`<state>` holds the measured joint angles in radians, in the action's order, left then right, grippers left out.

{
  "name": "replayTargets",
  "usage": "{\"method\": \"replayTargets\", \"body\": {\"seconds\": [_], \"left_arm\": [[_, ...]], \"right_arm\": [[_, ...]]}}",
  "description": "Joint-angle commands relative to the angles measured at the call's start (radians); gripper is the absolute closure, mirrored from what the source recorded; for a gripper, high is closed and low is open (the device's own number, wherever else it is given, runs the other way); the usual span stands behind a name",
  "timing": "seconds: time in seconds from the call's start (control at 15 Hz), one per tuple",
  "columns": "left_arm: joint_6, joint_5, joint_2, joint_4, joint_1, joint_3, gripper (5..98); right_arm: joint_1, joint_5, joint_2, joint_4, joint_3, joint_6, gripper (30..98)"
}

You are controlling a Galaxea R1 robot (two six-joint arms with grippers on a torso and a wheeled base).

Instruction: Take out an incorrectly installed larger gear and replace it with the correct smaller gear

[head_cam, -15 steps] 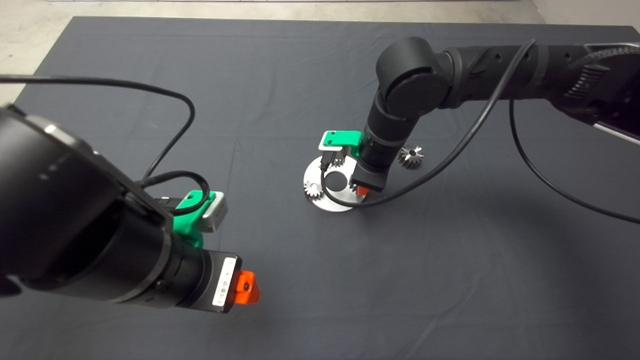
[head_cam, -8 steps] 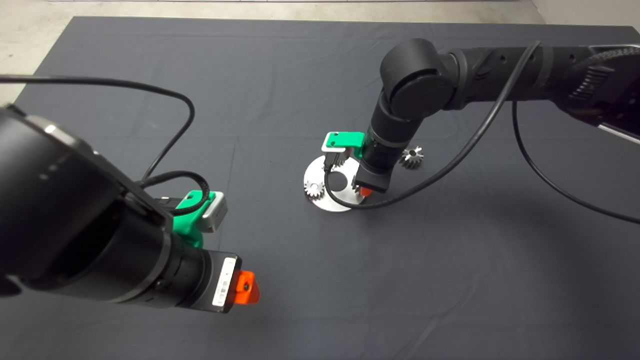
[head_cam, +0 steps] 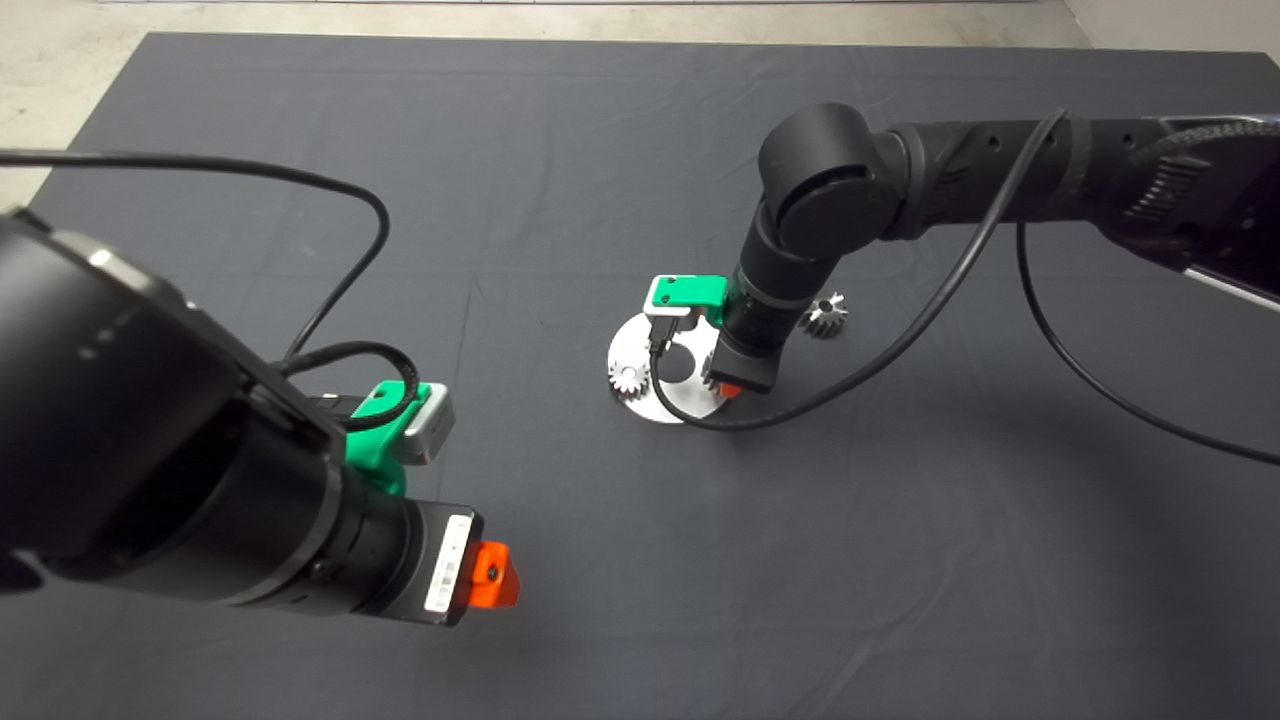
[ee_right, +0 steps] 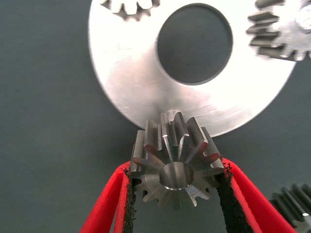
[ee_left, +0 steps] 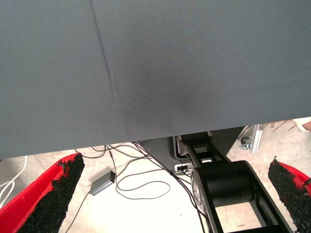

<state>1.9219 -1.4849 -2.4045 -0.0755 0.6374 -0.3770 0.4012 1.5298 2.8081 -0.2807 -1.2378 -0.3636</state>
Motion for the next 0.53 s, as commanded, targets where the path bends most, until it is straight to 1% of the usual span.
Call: {"method": "replayTargets", "body": {"seconds": [0.0,0.47], "left_arm": [[0.003,-0.005,-0.002,0.016,0.015,0.015,6.1],[0.003,-0.005,-0.002,0.016,0.015,0.014,6.1]], "right_arm": [[0.021,0.128,0.003,-0.103,-0.031,0.008,90.1],[0.015,0.128,0.009,-0.103,-0.031,0.007,90.1]]}}
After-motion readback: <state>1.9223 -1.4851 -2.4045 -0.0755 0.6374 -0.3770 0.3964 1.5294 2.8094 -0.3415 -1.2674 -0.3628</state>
